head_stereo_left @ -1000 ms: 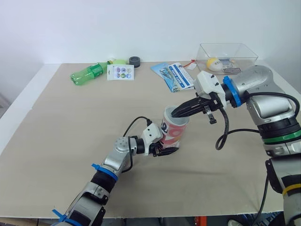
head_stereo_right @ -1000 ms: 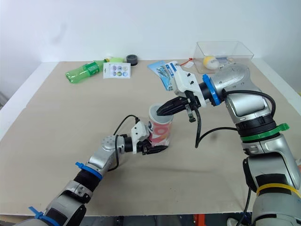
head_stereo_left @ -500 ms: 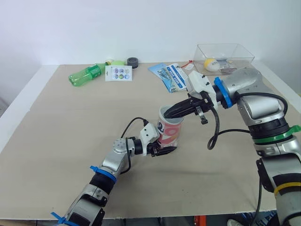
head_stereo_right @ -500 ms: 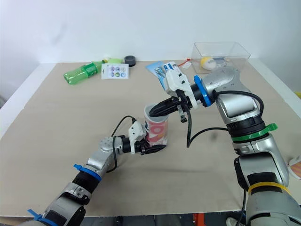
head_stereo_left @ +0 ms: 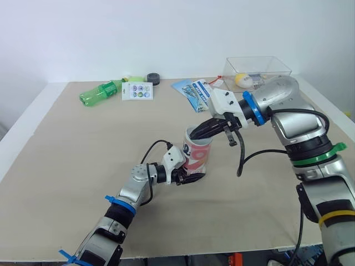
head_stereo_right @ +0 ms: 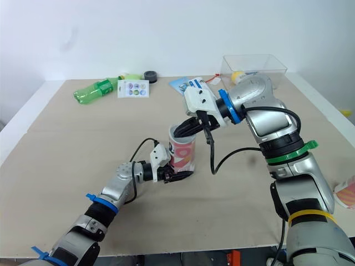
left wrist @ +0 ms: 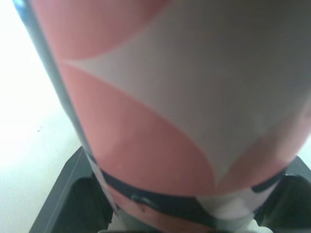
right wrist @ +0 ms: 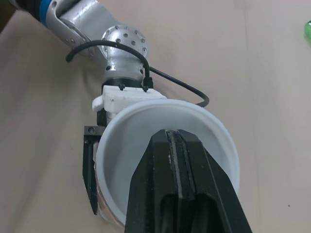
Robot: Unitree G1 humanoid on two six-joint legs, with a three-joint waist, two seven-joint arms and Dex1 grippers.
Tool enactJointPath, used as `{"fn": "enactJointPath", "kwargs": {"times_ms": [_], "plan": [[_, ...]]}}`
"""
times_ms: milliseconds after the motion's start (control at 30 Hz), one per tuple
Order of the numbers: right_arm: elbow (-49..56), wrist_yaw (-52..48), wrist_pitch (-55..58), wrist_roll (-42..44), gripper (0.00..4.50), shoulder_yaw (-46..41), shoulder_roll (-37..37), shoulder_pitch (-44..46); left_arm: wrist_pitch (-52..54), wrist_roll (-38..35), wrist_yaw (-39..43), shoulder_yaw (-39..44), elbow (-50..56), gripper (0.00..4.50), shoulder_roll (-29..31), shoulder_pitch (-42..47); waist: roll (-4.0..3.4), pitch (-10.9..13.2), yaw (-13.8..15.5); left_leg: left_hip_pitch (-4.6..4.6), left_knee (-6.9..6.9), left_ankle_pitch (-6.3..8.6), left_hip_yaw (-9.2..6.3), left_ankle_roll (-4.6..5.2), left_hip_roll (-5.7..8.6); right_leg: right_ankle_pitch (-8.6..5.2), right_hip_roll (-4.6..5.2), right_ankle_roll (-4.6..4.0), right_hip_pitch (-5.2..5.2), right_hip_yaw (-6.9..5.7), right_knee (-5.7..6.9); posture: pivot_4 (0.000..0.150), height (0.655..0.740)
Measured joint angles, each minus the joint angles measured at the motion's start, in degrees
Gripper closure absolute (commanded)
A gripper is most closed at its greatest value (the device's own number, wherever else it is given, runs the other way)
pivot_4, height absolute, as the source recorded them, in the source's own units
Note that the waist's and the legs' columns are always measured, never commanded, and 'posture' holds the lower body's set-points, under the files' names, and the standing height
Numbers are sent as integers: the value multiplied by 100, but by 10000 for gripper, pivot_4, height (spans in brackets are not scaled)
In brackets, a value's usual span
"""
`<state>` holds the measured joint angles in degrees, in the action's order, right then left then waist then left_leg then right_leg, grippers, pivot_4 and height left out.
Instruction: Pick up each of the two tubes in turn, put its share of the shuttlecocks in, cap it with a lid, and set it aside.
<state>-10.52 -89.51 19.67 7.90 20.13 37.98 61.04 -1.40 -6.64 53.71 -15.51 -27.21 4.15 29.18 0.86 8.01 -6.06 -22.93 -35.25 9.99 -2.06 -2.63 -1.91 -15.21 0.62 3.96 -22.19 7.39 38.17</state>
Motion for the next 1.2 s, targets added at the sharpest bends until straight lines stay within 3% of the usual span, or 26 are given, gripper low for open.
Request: {"fn": "enactJointPath", "kwargs": {"times_ms": [433, 1200], "plan": [[-544, -20, 101, 21, 44296, -160, -511, 79, -99, -106, 17, 80, -29, 15339, 31, -100, 10, -5, -38, 60, 5, 30, -59, -34, 5, -9, -27, -16, 32, 1, -1, 1500, 7400], [-651, -67, -388, -555, 44296, 465, -424, 385, 14, -46, 18, 64, -89, 15339, 24, -88, 17, -58, -38, 74, 6, 68, -125, -94, 30, -19, -26, -31, 34, -13, -11, 1500, 7400]]}}
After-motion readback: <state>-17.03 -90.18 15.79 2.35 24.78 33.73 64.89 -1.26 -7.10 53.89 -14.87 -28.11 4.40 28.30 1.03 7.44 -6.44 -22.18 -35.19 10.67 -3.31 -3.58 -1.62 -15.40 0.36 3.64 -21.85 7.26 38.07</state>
